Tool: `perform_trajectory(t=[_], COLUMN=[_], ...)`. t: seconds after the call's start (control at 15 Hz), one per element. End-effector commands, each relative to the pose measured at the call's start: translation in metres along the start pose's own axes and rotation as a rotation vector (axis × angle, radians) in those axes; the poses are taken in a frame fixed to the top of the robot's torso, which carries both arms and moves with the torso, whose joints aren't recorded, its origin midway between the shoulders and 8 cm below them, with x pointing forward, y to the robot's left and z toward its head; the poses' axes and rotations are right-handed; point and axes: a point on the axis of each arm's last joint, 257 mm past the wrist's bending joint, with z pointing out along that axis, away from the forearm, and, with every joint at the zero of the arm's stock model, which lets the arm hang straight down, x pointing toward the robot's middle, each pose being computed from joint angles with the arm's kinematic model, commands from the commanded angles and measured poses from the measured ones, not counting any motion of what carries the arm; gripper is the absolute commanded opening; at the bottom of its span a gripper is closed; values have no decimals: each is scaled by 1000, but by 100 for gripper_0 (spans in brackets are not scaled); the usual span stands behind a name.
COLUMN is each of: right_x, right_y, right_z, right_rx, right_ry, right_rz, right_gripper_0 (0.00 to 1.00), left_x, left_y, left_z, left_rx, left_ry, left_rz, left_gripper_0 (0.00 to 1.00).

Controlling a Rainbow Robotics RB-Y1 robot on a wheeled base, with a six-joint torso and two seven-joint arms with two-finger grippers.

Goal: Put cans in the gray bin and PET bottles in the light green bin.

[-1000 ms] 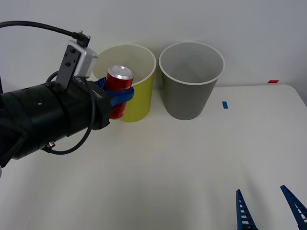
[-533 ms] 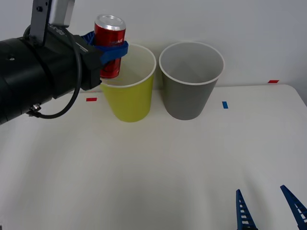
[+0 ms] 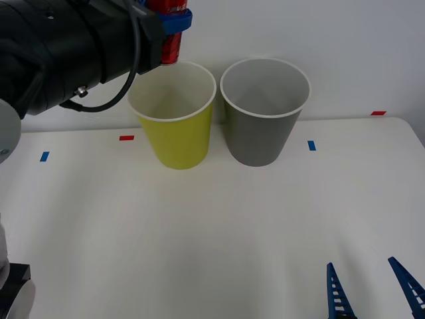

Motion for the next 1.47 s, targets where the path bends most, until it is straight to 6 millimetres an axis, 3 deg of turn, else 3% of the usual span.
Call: perform_trajectory(t=[0.07, 0.73, 1.13, 1.47], right_x=[0, 0, 0, 0], right_y=[0, 0, 0, 0], right_z=[0, 0, 0, 0], right_rx=[0, 0, 0, 0], right_ry=[0, 0, 0, 0], right_rz=[0, 0, 0, 0], right_gripper_0=[100, 100, 100, 100], left_x=[-14, -17, -21, -9], left_y=[-15, -35, -61, -71], left_z=[31, 122, 161, 187], left_rx=[5, 69, 89, 98], left_ry=[-15, -70, -159, -201], left_rz=[-68, -117, -93, -134], left_gripper_0=[0, 0, 0, 0])
